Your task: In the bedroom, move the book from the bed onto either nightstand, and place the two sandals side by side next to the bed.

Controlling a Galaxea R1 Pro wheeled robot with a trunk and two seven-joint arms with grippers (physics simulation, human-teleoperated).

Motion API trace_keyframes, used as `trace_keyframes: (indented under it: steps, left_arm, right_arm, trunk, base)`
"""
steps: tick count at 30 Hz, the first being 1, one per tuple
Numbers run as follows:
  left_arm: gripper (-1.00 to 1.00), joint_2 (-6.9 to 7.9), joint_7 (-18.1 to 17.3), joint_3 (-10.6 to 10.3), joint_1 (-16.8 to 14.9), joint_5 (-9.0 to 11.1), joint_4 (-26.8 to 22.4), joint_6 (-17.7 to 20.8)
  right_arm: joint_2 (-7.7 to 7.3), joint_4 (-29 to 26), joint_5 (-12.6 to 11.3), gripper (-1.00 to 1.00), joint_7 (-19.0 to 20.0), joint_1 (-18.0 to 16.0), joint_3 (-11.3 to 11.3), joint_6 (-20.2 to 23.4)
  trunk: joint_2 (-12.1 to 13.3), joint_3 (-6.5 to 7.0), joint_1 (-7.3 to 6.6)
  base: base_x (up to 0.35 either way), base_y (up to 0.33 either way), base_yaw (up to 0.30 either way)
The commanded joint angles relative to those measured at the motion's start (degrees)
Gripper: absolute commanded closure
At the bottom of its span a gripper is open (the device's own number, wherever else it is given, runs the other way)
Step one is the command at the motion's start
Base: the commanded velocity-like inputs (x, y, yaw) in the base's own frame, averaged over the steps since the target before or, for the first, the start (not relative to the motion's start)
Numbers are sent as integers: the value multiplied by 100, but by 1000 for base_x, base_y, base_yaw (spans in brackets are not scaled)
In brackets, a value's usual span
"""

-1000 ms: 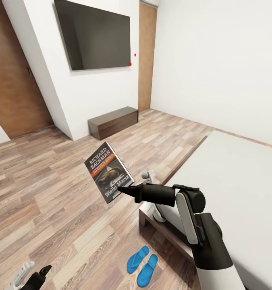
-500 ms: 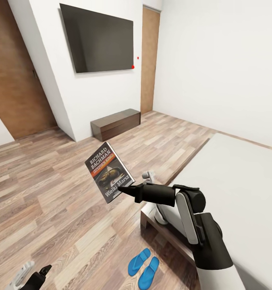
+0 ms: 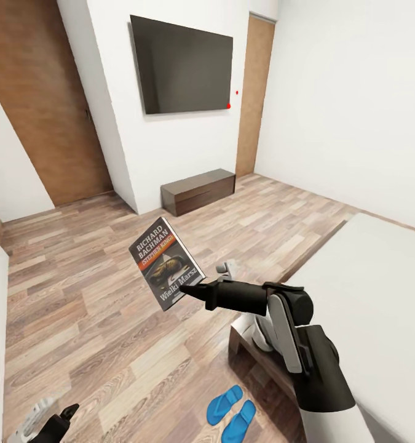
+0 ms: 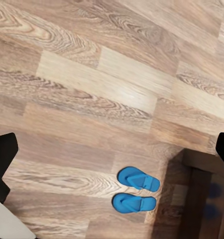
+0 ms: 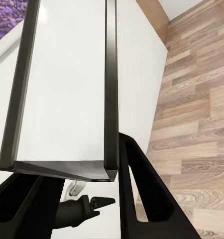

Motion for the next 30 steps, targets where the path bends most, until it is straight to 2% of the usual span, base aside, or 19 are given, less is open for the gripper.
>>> trace_keyframes:
  steps: [1,11,14,15,16,20,24,25,30]
  left_arm:
    - [-100,1,45,2,1,59,-12,15]
    - [-100,1,37,-10,-9,59,-12,18]
    - [-100,3,26,-86,-43,59,-12,19]
    - [-100,44,4,-493,-215,54,104,20]
    - [-100,57,0,-673,-343,53,233,22]
    - [-100,70,-3,-1029,-627,-17,542,49]
    - [-100,54,0,-1421,-955,-234,931,88]
    - [-100,22,-6,-1706,-1277,-394,1403,109]
    - [-100,10,0,-1781,-1365,-436,1541,115]
  right_arm:
    - [3,-1,-30,100,15,-4,5,38]
    - [3,-1,-25,100,17,-4,90,38]
    - [3,-1,-25,100,18,-4,91,38]
    - [3,-1,-25,100,19,-4,92,38]
    - [3,-1,-25,100,18,-4,92,38]
    - [3,-1,-25,100,21,-4,92,38]
    - [3,-1,-25,100,22,-4,92,38]
    - [3,-1,-25,100,23,-4,92,38]
    - [3,-1,-25,100,23,-4,92,38]
  trunk:
    - [-4,2,1]
    - [-4,76,1]
    - [-4,100,1]
    - [-4,108,1]
    - [-4,116,1]
    - [-4,147,1]
    - [-4,179,1]
    - [-4,187,1]
    - [-4,226,1]
  base:
    - [0,0,217]
    - [0,0,195]
    - [0,0,170]
    - [0,0,168]
    - [0,0,168]
    - [0,0,168]
    - [0,0,168]
    - [0,0,168]
    - [0,0,168]
